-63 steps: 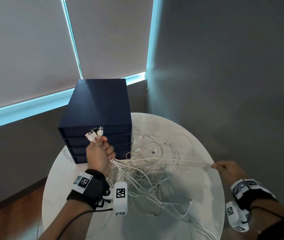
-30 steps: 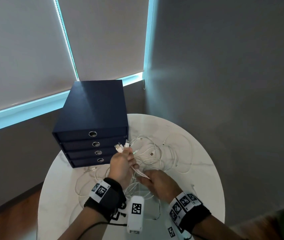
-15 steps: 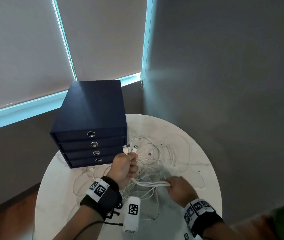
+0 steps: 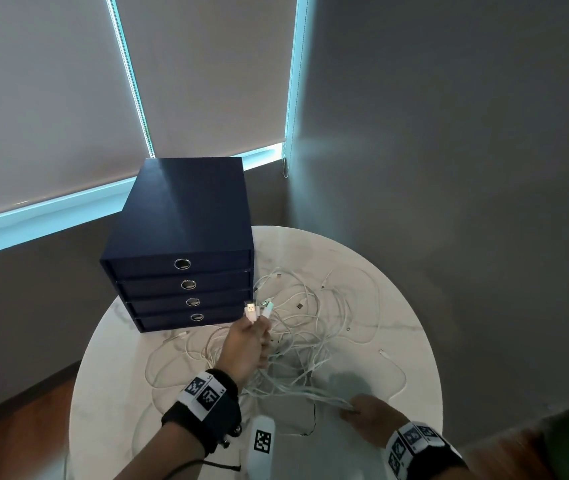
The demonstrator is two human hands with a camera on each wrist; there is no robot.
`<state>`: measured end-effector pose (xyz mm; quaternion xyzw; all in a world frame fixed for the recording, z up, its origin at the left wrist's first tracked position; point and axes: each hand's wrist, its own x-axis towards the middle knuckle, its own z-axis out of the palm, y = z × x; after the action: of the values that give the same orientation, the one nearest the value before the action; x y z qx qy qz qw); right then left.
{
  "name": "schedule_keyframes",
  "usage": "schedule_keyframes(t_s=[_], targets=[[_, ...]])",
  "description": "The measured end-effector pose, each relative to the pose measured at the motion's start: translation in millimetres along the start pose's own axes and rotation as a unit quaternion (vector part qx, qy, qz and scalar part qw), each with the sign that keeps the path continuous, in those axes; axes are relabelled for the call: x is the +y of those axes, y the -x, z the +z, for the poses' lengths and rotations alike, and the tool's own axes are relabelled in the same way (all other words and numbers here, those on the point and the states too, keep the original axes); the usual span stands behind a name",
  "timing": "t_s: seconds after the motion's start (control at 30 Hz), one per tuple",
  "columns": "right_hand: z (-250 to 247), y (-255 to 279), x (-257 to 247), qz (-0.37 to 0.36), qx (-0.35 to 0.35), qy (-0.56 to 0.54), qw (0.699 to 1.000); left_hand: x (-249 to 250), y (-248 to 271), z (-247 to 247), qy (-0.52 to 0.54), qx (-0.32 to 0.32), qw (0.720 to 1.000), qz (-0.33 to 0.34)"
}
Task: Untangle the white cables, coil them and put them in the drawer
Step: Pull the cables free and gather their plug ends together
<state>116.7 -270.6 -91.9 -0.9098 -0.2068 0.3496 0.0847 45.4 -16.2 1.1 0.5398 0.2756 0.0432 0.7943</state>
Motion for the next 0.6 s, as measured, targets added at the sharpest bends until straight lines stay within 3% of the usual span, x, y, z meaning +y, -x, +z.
schedule_keyframes(t_s=[0.13,0.23,0.33,0.43,0.5,0.6], targets=[[-21,13,-3,0.009,-0.076,0.046,0.996,-13,3,4,-0.032,-0.01,0.999,-0.004],[-52,14,-14,-0.064,-0.103,0.025,0.992,-17,4,3,-0.02,0.006,1.0,-0.012],[-77,2,-24,-0.1,0.01,-0.093,0.991,-15,4,6,-0.028,0.018,0.999,-0.003],[-92,-13,-44,-0.134,0.147,-0.094,0.975,-12,2,12,-0.049,0.018,0.999,0.004],[-92,-23,-60,-0.175,0.177,-0.057,0.967,-9,1,17,-0.05,0.013,0.999,0.005],[-78,-37,-77,-0.185,0.155,0.012,0.97,-7,0,23,-0.052,0.009,0.999,0.001]])
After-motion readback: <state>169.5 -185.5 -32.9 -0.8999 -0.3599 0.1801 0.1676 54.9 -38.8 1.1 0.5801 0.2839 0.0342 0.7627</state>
